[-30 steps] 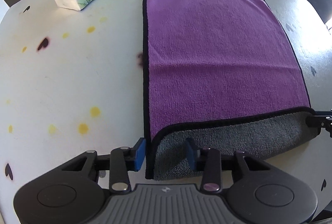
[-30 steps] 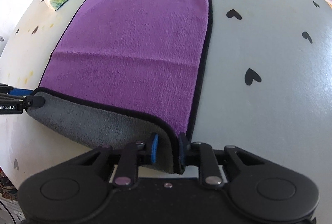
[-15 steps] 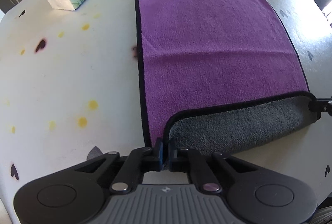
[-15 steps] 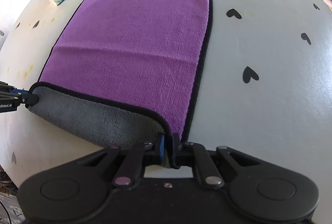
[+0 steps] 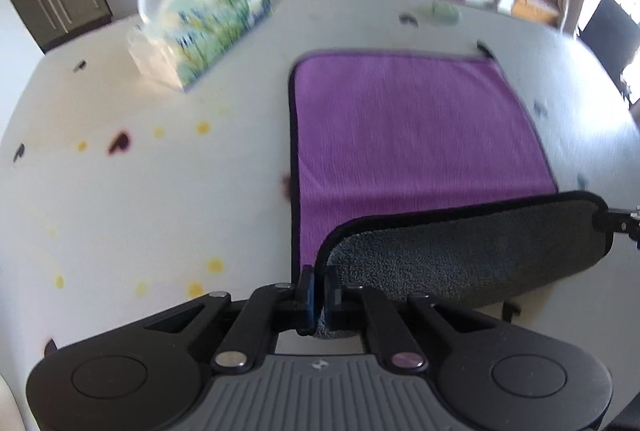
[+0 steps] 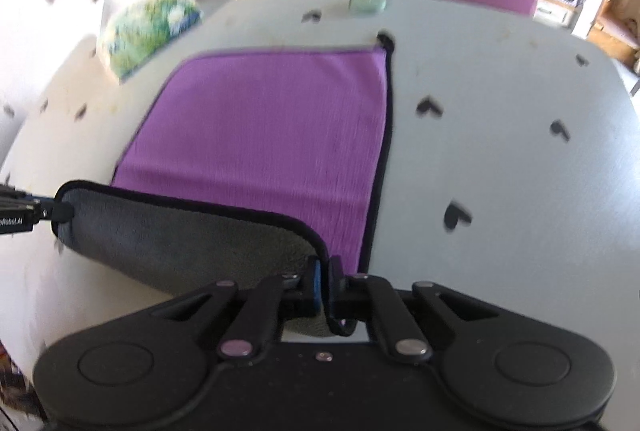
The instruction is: Fold towel
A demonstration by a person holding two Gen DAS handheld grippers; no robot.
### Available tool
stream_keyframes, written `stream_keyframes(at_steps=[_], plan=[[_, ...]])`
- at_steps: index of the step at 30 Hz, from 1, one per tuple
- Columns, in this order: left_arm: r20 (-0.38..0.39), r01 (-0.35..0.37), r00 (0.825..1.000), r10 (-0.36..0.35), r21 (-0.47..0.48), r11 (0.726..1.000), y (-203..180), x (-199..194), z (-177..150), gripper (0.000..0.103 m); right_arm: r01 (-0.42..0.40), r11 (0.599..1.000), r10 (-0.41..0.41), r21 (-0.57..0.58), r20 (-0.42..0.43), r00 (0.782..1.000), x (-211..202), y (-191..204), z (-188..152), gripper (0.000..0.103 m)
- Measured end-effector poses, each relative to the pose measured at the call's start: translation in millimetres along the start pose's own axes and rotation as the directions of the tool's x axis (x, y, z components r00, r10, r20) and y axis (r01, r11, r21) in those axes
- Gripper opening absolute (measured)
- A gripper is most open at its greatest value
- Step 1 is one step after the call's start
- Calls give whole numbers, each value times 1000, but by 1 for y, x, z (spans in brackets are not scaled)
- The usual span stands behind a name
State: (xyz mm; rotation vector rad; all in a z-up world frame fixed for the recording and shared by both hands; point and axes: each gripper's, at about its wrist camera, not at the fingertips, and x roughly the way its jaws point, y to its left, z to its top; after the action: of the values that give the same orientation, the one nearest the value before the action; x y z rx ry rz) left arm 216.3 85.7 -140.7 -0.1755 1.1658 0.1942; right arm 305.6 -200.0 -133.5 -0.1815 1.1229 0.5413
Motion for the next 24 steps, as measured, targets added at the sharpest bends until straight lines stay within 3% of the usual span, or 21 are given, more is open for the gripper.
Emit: stream_keyframes(at_steps=[12, 24], plan=[[170, -20, 985, 34, -86, 996, -2, -25, 60, 5, -1, 997, -15, 76, 207, 978, -18, -12, 48, 4], [249, -24, 967, 54, -122, 992, -7, -6, 117, 5, 14, 991, -56, 130, 319, 946, -7, -10, 99, 4]])
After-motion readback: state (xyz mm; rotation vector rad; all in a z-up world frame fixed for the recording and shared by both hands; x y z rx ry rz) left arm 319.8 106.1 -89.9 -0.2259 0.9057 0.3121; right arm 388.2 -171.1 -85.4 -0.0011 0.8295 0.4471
